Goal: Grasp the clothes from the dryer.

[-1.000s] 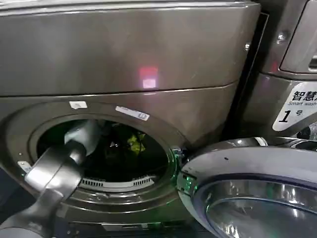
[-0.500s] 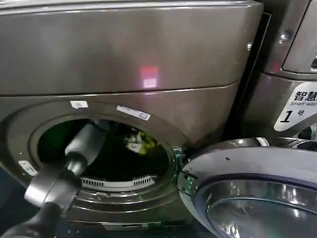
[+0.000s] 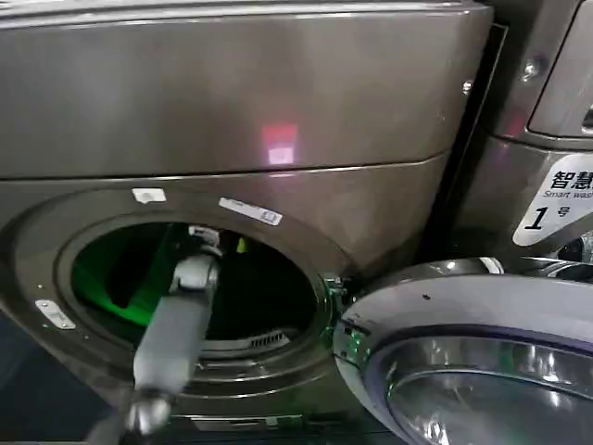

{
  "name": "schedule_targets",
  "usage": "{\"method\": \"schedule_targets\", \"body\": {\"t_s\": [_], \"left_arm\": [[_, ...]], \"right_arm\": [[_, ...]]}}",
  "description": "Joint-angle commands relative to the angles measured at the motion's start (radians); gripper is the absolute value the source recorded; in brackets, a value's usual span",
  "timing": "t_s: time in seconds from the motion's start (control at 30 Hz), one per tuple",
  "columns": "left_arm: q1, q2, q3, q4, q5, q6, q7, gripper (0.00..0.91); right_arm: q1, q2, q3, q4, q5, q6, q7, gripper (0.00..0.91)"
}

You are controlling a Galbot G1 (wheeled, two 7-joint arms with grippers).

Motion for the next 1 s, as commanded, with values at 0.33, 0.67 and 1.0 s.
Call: {"method": "schedule_targets", "body": {"t_s": [0.33, 0.67, 1.0], "left_arm": [[0.300, -0.068, -0.099, -0.433, 0.028, -0.070, -0.205, 0.000], [0.284, -0.066, -0.110, -0.404, 0.059, -0.025, -0.206, 0.000], [0.283, -0.058, -0.108, -0.399, 0.062, -0.012, -0.205, 0.000]], "right_arm": [[-0.011, 0.003, 0.016, -0.004, 0.024, 0.053, 0.017, 0.907], [-0.016, 0.010, 0.026, -0.006, 0.023, 0.068, 0.007, 0.907], [-0.022, 0.013, 0.041, -0.002, 0.012, 0.032, 0.009, 0.907]]}}
